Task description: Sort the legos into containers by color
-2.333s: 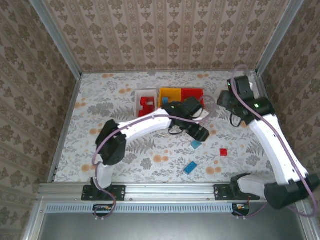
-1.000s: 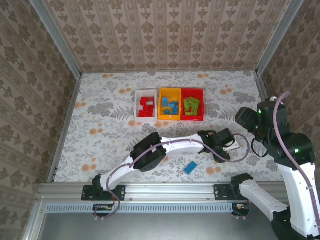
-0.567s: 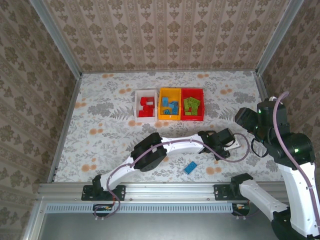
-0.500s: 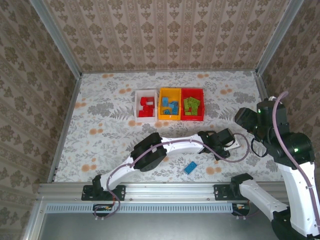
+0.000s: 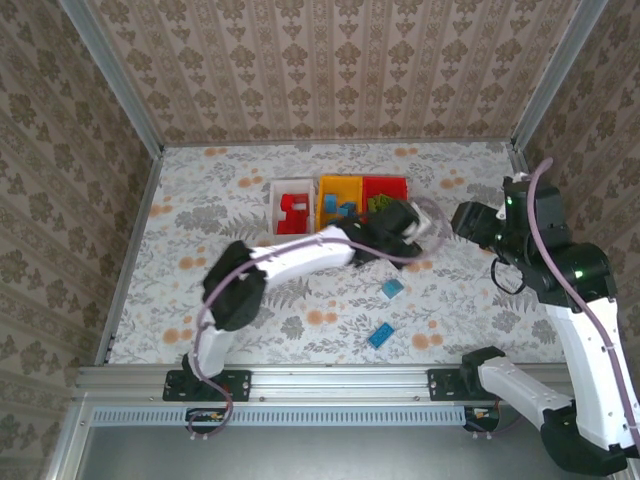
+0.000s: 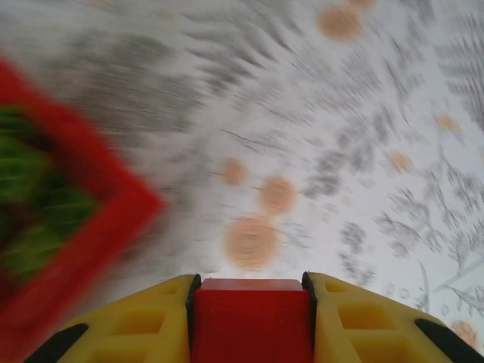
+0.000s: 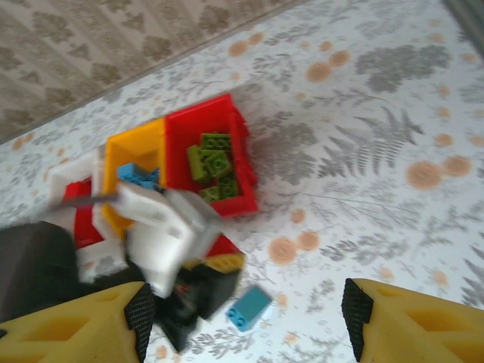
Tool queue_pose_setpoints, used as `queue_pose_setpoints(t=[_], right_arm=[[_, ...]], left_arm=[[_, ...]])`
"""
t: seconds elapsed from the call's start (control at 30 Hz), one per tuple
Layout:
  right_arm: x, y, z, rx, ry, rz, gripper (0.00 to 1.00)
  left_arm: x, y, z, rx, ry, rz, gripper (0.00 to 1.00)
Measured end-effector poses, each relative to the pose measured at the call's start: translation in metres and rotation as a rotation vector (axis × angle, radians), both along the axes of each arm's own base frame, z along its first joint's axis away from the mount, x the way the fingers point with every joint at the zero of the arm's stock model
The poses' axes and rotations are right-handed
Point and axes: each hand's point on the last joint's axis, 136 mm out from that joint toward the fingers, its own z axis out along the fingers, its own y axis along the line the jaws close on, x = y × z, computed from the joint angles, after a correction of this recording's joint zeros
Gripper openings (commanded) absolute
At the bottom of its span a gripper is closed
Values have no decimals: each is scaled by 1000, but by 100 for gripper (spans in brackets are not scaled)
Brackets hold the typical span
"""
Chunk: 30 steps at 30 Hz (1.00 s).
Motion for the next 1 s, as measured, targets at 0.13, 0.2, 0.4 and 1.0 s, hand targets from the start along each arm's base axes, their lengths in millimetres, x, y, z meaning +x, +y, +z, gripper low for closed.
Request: queue_pose_setpoints(t=[0.13, 0.2, 0.4, 1.0], right_arm=[[21, 36, -13, 22, 18, 136, 70], [34, 64, -27, 28, 46, 221, 70], [60, 142, -78, 40, 158, 422, 70], [80, 192, -130, 81, 277, 526, 70]], left_arm=[[49, 75, 44, -63, -3, 212, 35], [68, 116, 50, -63, 14, 326, 35], [111, 217, 21, 7, 128, 595, 35], [151, 261, -60, 108, 355, 743, 41]])
